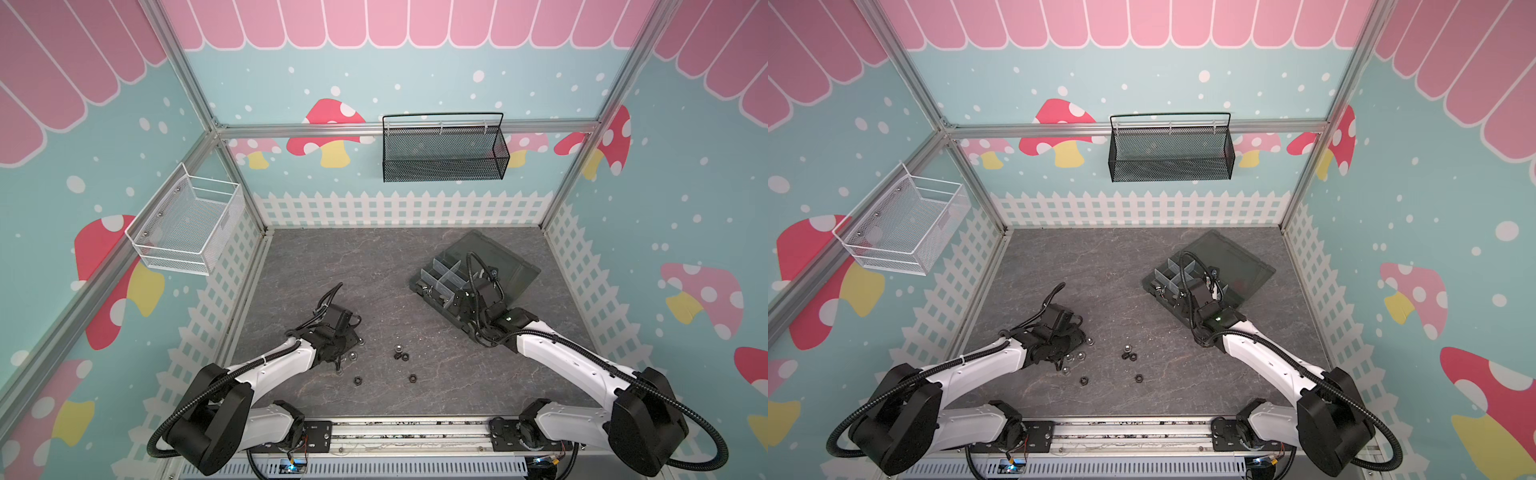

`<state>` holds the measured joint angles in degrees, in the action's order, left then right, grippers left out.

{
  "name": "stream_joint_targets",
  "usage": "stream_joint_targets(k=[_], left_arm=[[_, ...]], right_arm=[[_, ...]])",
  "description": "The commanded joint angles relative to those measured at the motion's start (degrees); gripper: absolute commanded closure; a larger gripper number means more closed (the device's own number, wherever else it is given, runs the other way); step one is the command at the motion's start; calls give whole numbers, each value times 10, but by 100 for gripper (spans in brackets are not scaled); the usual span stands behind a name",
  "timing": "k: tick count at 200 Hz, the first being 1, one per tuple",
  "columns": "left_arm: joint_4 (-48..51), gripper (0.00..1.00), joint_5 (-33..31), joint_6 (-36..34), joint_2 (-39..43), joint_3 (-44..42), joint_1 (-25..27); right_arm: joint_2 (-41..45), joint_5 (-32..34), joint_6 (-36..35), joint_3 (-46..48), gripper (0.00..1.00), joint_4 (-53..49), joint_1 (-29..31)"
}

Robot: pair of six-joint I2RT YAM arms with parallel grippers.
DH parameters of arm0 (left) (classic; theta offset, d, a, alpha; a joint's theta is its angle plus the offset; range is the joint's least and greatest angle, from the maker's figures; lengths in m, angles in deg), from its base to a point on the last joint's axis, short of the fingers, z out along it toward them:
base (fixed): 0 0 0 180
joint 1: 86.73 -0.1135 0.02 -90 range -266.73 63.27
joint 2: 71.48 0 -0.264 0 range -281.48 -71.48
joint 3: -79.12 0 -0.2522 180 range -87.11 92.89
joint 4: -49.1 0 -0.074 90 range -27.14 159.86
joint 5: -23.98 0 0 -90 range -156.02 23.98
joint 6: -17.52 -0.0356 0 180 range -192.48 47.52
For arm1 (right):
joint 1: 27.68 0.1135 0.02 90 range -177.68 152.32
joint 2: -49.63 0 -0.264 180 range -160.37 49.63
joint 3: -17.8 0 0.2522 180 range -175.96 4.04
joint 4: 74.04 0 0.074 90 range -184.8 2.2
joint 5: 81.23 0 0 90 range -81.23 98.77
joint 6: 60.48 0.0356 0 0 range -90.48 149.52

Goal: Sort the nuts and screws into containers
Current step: 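Move the left gripper back to the pile and grasp a black bolt, then lift the black bolt with the left gripper and carry it over the box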

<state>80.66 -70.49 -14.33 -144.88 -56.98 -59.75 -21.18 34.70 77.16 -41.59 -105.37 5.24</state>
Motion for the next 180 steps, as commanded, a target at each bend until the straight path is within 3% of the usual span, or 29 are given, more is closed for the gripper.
stream_joint_targets(k=[1, 77, 180], left_arm=[[-25, 40, -6, 4, -14, -3, -6], [-25, 41, -20, -25, -60, 22, -20], [100, 56, -43, -96, -134, 97, -21]], right_arm=[[-6, 6, 6, -15, 2, 0, -3], [-18, 5, 2, -21, 2, 0, -4], [-9, 13, 6, -18, 2, -6, -4]])
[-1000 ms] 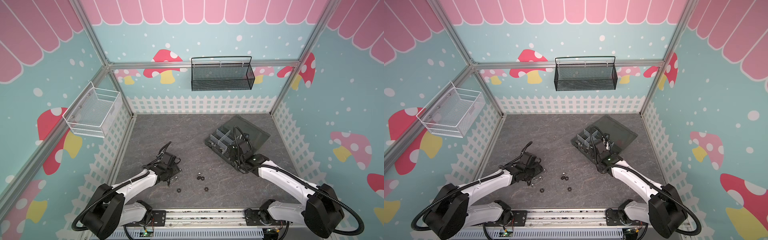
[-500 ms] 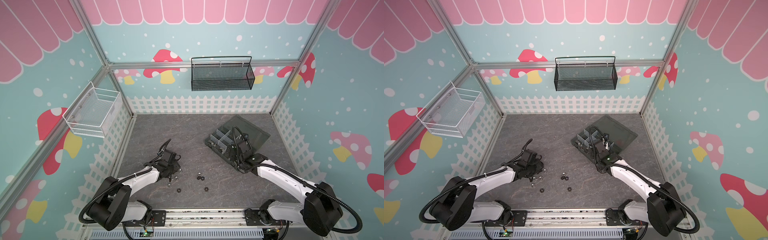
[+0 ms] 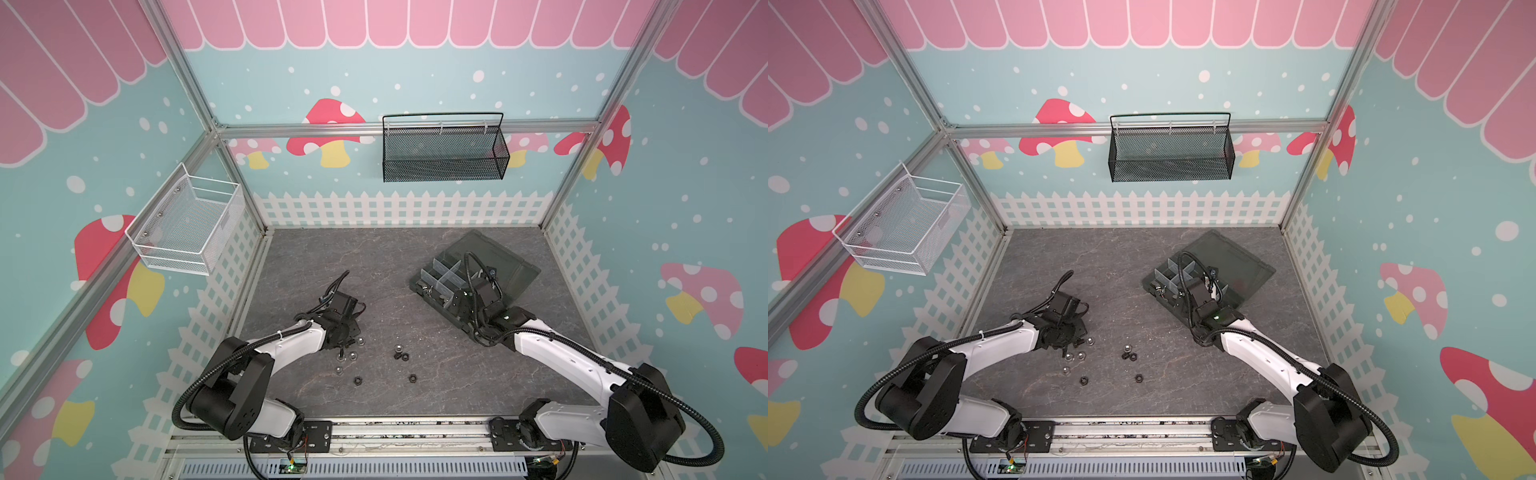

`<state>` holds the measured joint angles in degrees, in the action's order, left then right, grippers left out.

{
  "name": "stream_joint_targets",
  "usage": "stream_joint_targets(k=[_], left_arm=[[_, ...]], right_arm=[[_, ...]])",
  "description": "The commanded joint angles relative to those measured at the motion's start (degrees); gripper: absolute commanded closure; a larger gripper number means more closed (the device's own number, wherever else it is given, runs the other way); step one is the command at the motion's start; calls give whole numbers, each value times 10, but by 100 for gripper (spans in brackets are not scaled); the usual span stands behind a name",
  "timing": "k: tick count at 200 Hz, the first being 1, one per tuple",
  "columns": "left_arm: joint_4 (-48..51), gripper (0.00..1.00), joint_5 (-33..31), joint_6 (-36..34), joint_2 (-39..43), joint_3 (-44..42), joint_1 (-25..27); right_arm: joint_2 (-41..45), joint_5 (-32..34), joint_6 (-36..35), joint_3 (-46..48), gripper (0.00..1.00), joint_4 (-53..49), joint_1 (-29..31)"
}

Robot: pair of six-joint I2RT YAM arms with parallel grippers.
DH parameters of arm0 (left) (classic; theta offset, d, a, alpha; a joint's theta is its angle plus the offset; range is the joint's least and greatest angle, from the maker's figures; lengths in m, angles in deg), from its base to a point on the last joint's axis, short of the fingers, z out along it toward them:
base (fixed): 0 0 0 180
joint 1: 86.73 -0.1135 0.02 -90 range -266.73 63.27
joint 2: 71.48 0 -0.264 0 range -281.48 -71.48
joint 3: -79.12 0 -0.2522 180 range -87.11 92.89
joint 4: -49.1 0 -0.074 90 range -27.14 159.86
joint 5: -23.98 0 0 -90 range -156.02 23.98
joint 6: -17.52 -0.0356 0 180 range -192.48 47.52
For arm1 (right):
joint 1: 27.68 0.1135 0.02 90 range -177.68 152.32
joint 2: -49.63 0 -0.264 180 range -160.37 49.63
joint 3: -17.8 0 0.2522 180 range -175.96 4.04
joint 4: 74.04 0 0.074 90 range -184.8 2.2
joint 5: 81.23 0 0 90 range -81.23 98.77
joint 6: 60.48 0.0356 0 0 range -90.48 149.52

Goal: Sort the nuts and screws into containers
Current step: 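Lift the black bolt with the left gripper and carry it over the box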

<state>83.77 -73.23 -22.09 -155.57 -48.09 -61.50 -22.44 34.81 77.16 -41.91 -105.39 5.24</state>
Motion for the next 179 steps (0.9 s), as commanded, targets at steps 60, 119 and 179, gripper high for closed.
stream_joint_targets(k=[60, 119, 179], left_arm=[[105, 65, -19, -34, -59, 26, -6], [106, 76, -15, -42, -77, 38, -11], [98, 86, -19, -43, -50, 39, -12]], right_arm=[[3, 22, 5, -19, 2, -11, -3], [5, 27, 4, -19, 2, -17, -3], [-1, 24, 7, -20, 2, -17, -4]])
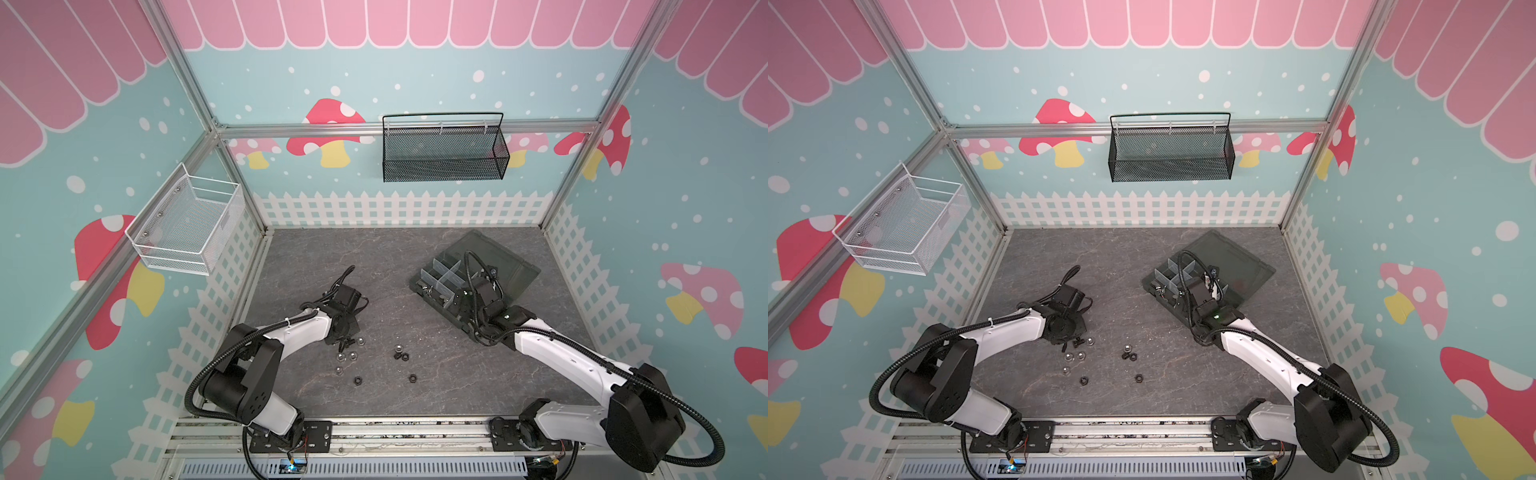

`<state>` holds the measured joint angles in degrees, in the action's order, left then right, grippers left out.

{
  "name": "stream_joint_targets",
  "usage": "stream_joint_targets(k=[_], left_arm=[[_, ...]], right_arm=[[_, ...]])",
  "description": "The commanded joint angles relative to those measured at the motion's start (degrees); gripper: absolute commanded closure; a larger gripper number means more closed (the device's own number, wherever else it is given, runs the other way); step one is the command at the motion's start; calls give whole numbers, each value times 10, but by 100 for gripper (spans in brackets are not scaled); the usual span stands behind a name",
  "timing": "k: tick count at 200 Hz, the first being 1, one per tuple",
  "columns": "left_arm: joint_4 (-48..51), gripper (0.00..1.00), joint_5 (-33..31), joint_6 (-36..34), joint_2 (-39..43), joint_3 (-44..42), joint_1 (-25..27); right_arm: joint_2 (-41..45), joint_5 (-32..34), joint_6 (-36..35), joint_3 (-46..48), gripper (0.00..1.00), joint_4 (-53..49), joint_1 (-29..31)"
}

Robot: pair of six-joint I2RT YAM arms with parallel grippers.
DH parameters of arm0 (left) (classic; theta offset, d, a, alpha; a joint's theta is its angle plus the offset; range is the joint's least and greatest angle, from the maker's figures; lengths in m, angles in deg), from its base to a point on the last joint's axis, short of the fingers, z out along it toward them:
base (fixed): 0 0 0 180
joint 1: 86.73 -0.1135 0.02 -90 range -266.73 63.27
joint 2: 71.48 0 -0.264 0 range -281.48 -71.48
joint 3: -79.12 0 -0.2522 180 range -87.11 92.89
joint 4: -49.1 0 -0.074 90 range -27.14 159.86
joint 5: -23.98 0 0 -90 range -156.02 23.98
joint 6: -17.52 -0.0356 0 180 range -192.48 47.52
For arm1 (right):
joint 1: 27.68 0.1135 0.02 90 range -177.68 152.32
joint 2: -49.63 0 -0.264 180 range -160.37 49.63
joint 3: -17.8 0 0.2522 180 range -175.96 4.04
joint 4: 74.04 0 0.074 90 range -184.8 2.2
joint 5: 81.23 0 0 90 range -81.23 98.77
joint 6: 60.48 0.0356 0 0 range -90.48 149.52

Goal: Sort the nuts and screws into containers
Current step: 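Lift the black bolt with the left gripper and carry it over the box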

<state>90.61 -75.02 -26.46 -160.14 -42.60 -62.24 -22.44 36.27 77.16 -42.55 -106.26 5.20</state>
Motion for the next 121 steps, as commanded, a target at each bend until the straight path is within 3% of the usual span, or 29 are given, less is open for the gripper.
stream_joint_targets(k=[1, 58, 121], left_arm=[[30, 86, -2, -1, -4, -16, -4], [-13, 87, -13, -8, 39, 20, -2], [-47, 87, -2, -19, -3, 120, 33]], right_arm=[[0, 10, 7, -13, 2, -8, -3], [-1, 9, 10, -12, 2, -8, -3], [13, 19, 9, -9, 2, -9, -3]])
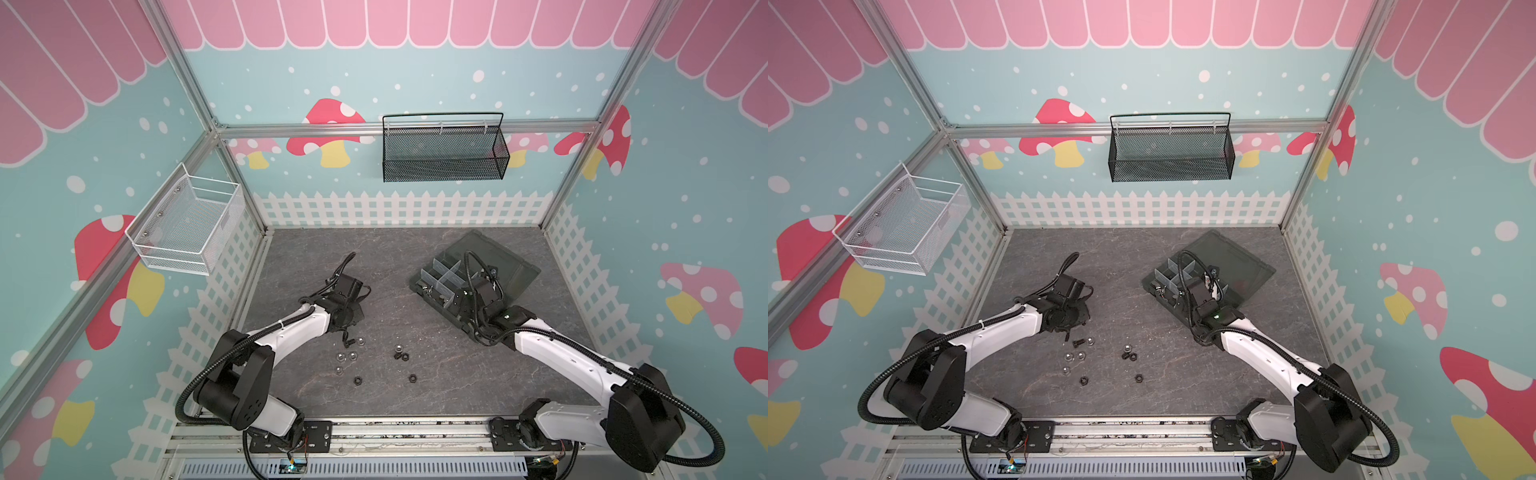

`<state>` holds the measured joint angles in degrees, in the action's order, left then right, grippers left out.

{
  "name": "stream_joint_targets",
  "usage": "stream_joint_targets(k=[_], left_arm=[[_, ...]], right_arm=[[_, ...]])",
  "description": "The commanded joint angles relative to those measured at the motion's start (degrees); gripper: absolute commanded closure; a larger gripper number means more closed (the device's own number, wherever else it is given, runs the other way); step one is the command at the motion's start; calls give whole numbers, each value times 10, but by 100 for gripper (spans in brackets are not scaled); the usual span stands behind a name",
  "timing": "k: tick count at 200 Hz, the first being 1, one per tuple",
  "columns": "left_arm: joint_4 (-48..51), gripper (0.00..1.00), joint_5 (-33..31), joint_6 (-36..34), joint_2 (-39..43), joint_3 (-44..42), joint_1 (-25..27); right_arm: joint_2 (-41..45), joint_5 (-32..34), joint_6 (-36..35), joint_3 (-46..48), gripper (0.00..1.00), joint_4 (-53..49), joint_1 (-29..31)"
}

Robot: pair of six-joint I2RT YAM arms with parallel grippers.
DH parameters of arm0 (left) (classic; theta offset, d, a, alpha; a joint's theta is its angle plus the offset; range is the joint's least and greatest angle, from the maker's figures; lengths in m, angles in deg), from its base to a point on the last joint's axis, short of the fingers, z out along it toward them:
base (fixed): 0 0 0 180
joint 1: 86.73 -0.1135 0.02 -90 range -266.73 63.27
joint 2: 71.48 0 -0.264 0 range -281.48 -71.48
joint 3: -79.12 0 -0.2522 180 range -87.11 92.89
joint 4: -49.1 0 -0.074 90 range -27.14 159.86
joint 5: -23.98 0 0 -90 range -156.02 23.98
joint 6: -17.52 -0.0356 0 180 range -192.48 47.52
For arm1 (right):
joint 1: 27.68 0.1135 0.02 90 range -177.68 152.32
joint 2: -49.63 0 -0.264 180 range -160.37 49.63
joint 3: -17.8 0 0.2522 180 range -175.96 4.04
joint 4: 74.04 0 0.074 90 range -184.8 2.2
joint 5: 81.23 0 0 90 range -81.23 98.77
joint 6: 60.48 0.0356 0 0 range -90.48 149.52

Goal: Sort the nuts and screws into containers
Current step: 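Lift the black bolt with the left gripper and carry it over the box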

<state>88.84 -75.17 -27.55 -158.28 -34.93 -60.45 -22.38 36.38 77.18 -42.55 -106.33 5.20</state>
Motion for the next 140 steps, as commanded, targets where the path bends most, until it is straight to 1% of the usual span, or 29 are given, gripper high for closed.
stream_joint_targets(k=[1, 33, 72, 140], left_arm=[[-31, 87, 1, -8, -23, 46, 16], [-62, 87, 25, -14, -73, 124, 47], [-110, 87, 66, -14, -158, 225, 75], [-151, 87, 134, -1, -326, 416, 90]], right_arm=[[12, 18, 9, -9, 2, -9, -3], [30, 28, 6, -8, 2, -14, -3], [57, 38, 7, 0, 2, -20, -3], [83, 38, 10, 10, 2, -22, -3]])
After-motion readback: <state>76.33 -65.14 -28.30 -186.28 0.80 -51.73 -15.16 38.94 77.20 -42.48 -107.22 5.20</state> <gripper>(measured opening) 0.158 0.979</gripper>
